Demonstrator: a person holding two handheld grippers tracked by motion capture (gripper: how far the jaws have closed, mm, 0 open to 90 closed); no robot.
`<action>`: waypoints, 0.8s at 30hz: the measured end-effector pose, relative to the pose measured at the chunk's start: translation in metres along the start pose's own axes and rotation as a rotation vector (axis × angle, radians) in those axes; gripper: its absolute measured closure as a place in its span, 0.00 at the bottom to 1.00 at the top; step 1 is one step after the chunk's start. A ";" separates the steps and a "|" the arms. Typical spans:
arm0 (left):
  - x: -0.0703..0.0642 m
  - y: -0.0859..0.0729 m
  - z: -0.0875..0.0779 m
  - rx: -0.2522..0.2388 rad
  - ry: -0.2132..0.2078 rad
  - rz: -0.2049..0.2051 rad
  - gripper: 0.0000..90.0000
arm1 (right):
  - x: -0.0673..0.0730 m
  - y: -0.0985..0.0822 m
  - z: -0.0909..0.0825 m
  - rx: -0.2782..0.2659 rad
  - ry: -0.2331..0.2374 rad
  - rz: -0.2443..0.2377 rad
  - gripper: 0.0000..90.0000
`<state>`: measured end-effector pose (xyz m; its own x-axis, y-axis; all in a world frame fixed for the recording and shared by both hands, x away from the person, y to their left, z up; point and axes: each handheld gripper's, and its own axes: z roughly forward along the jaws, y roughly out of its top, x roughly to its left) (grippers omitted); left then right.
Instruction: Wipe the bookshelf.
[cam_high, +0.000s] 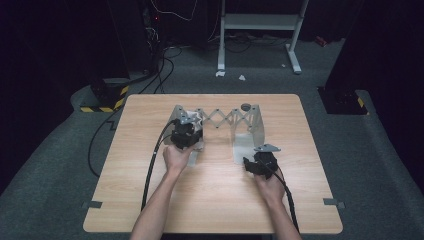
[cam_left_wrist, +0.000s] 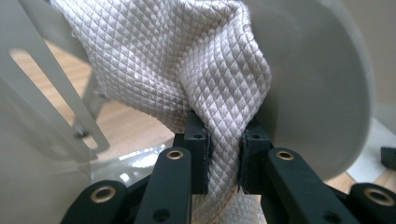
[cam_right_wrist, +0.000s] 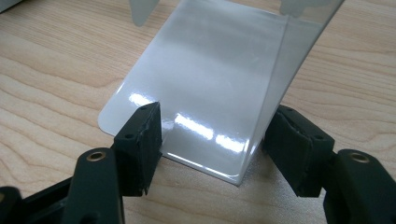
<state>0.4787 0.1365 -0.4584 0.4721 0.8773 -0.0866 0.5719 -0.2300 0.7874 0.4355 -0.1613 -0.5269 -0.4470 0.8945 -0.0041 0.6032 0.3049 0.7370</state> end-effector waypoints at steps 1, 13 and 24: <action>0.000 -0.003 0.002 0.007 -0.003 -0.004 0.86 | 0.000 0.000 0.000 0.000 0.000 0.000 0.41; -0.002 -0.021 0.006 0.047 -0.001 0.000 0.86 | 0.000 0.000 0.000 0.000 0.000 0.000 0.41; -0.009 -0.004 -0.028 -0.022 -0.012 0.037 0.86 | 0.000 0.000 0.000 0.000 0.000 0.000 0.41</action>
<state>0.4527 0.1412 -0.4438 0.5010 0.8630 -0.0647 0.5390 -0.2526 0.8036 0.4355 -0.1613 -0.5269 -0.4472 0.8944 -0.0046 0.6031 0.3054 0.7369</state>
